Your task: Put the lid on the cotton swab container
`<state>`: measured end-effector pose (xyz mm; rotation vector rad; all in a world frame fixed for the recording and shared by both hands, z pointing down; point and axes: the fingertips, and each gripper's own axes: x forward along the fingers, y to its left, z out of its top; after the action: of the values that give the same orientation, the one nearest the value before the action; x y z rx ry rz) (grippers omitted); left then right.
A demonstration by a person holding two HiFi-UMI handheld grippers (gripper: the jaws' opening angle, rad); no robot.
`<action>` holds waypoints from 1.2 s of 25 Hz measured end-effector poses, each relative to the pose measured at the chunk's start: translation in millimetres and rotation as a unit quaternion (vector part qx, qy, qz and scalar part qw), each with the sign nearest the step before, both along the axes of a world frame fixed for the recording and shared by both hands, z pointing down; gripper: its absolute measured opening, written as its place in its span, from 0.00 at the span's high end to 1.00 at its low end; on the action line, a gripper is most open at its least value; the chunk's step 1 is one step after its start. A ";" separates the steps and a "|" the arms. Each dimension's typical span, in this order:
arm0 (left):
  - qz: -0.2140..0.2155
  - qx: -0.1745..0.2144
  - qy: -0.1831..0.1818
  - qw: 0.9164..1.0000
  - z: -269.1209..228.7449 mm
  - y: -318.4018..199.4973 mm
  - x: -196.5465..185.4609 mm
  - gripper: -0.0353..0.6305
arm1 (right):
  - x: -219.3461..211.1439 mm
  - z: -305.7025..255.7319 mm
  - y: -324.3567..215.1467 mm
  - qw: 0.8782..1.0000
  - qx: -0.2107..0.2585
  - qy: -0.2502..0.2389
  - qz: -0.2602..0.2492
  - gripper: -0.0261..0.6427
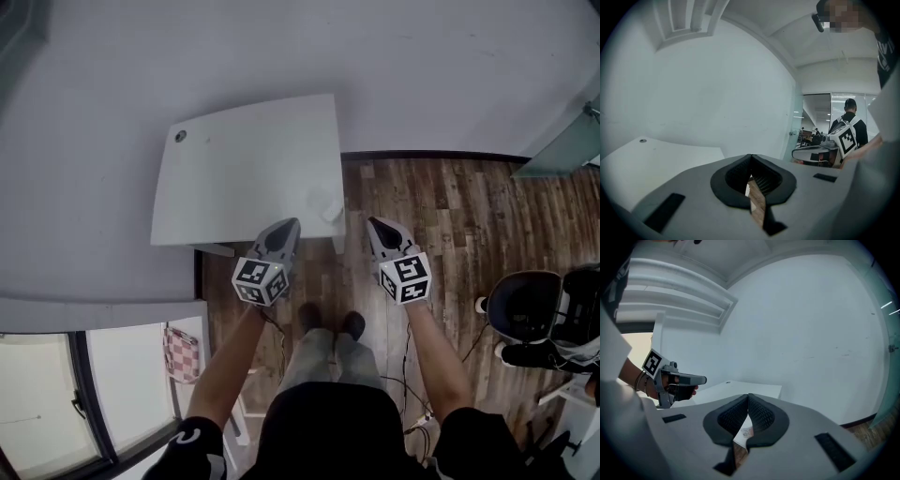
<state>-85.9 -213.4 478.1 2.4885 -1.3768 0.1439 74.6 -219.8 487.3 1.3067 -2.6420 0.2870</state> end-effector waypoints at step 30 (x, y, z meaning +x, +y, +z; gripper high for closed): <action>0.041 -0.011 0.031 0.999 146.7 -78.3 -26.1 0.91 | -77.4 173.8 -43.2 0.996 -0.016 0.028 -0.079 0.44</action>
<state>-112.0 -291.7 624.8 2.5120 -1.2424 0.0983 -2.7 -263.1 661.1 1.0714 -2.6633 0.2641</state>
